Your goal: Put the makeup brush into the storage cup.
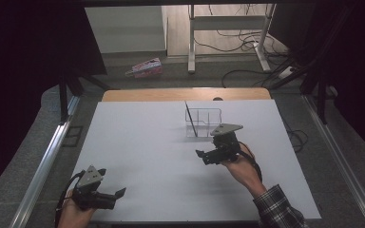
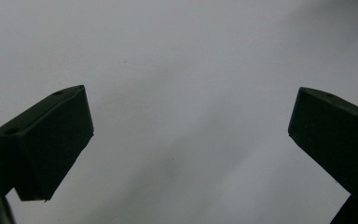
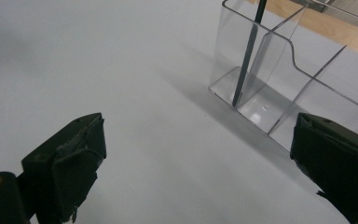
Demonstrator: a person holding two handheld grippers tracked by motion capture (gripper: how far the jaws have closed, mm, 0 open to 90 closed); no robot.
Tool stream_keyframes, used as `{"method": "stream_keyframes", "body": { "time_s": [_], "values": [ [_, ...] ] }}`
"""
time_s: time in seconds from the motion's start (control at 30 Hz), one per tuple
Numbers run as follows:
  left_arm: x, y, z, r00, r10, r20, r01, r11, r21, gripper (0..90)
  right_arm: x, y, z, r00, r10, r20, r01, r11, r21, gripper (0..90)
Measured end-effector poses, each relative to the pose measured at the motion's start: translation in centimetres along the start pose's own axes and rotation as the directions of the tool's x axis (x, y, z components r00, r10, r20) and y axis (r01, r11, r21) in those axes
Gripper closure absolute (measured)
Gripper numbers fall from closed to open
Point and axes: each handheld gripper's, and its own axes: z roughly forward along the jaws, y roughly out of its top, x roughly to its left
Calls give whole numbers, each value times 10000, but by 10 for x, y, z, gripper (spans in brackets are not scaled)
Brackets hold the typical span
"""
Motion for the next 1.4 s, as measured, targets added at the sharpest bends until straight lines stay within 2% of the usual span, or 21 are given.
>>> {"method": "stream_keyframes", "body": {
  "time_s": [0.4,1.4],
  "values": [
    [0,0,0,10000,-8,2,8,10000,-5,4,4,-9,-12,9995,-291,86,291,9996,9,32],
    [0,0,-1,10000,-69,-19,69,10000,-51,0,8,-34,-33,9996,-230,172,223,9990,379,26]
  ]
}}
